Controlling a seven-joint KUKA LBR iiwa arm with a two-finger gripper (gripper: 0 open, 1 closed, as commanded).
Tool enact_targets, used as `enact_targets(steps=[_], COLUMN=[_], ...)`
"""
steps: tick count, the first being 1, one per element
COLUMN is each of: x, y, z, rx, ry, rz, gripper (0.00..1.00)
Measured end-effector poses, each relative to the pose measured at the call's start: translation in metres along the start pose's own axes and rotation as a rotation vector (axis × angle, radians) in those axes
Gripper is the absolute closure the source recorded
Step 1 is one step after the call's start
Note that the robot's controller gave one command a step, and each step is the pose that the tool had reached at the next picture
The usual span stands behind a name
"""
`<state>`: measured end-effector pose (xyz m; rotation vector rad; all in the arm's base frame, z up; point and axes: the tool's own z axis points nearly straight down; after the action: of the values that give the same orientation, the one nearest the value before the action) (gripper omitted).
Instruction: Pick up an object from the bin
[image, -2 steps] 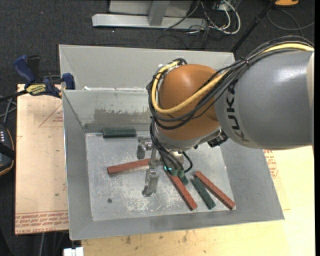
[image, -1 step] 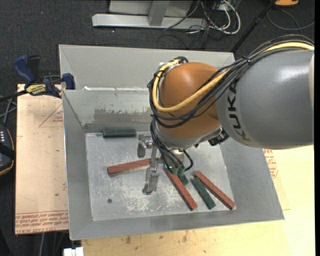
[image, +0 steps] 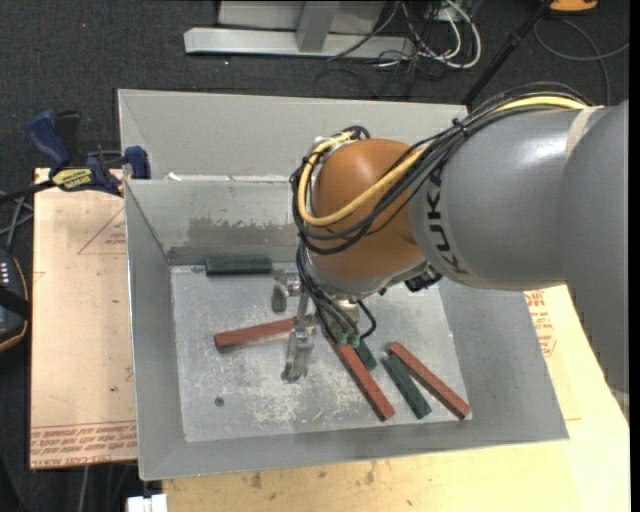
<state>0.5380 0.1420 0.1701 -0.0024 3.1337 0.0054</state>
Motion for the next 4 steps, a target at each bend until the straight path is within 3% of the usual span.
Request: enact_targets(steps=[1,2,3,4], x=[-0.010,-0.021,-0.078,-0.078], y=[-0.008,0.002,0.019,0.019], z=[0.040,0.084,0.097,0.097], rx=[0.002,0.002,0.001,0.001], ry=[0.009,0.003,0.006,0.006], rz=[-0.118,-0.207,-0.110,-0.110], gripper=[0.00,0.00,1.00,1.00])
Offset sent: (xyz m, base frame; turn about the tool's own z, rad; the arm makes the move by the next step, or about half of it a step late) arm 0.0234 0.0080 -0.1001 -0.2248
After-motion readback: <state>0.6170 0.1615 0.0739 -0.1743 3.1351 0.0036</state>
